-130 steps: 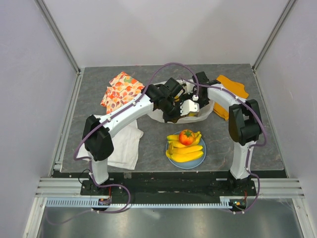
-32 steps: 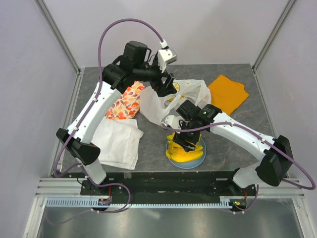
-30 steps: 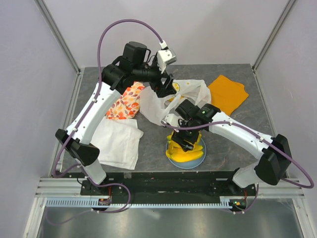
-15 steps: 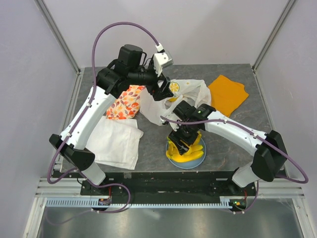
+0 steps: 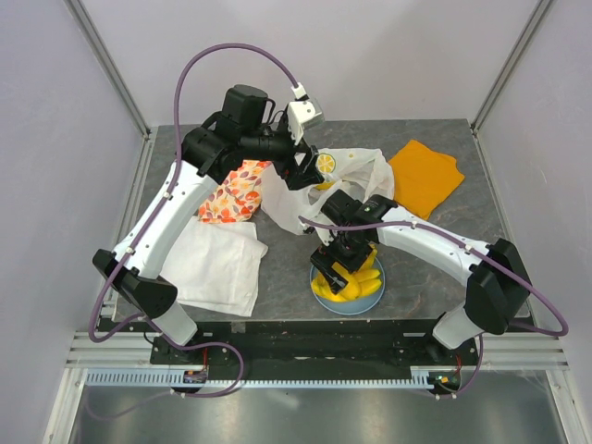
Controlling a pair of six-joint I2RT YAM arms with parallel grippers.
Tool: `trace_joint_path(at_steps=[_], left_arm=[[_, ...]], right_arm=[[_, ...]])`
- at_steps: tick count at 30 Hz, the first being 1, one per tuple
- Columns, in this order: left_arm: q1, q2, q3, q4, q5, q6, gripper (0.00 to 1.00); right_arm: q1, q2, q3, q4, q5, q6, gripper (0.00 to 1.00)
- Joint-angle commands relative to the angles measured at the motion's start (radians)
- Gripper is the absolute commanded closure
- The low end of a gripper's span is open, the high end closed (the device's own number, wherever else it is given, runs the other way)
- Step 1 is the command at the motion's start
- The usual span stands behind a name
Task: Take the fake fruits out of the plastic bag
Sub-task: Place the fake fruit on the plate, then adjust the plastic bag at the center of the board.
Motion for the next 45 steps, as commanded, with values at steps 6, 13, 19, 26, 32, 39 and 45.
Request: trace_joint_path(at_steps=[6,13,19,26,32,39,45], left_arm=[[0.003,-0.037,-0.005,0.027,0.013,-0.009,0.09],[0.005,-0.079,-0.017,0.069,-0.154,-0.055,0.09],[0.012,-0.121,-0.042,0.092,-0.27,-0.113,0.09],[-0.014,-0.117,-0.188,0.115,-0.122,-0.086,0.09],[-0.125,-0.045,-0.174,0.133,-0.182,-0.01,0.06],[-0.129,0.015,-0.103,0.132,-0.08,-0.116,0.06],[-0.136,0.044,-0.142,0.12,-0.058,-0.135,0.06]], right_arm=[[0.002,-0.044,0.133,-0.137,0.012,-0.08,0.02],[-0.007,-0.057,0.311,-0.324,0.173,-0.203,0.02],[-0.209,-0.042,0.446,-0.36,0.204,-0.296,0.02],[-0.389,0.123,0.627,-0.196,0.052,-0.275,0.08],[-0.412,0.304,0.661,-0.075,-0.003,-0.279,0.23],[-0.493,0.484,0.727,0.002,-0.09,-0.238,0.32],[-0.495,0.616,0.87,0.024,-0.063,-0.223,0.22]])
